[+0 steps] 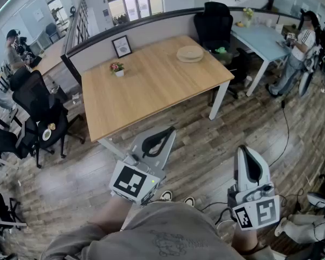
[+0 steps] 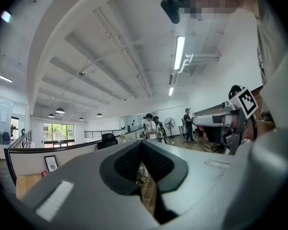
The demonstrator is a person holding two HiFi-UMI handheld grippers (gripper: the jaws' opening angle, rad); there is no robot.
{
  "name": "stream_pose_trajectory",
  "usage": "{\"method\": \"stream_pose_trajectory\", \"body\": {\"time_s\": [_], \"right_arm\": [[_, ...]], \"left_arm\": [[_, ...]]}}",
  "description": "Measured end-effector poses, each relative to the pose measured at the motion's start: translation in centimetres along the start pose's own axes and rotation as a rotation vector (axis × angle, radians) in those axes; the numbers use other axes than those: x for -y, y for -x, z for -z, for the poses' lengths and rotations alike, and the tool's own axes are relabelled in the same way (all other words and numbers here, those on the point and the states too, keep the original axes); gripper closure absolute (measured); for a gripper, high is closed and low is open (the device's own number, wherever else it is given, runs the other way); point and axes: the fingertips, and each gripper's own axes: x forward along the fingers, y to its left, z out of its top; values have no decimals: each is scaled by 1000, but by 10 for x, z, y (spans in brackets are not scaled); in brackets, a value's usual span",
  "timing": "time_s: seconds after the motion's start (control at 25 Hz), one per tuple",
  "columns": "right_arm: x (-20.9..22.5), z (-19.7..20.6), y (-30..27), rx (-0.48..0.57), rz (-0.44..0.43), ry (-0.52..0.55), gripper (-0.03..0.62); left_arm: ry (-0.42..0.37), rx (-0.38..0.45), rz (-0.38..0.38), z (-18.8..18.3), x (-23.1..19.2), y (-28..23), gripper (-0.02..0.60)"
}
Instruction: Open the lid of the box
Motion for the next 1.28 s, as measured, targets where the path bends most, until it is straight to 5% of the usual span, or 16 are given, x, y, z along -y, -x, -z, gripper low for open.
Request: {"method": "stream_pose_trajectory", "body": {"time_s": [0.48,0.56,0.68,0.72,1.28], "right_arm": [[19,9,-10,-5,7,-30,582],[28,11,-10,10,35,-45,579],[44,12,-10,28,76,-58,386],[48,13,-12,23,78,-55,383],[96,29,-2,-26,43,-35,379]], "left_arm": [[3,-1,-5,6,2,-14,581],[7,-10,-24,10,1,-19,538],[-13,-22,-51,17,-2,-28,387],[-26,-22,-58,19,-3,-32,376],[-46,-18,-122,19,15,-67,373]]}}
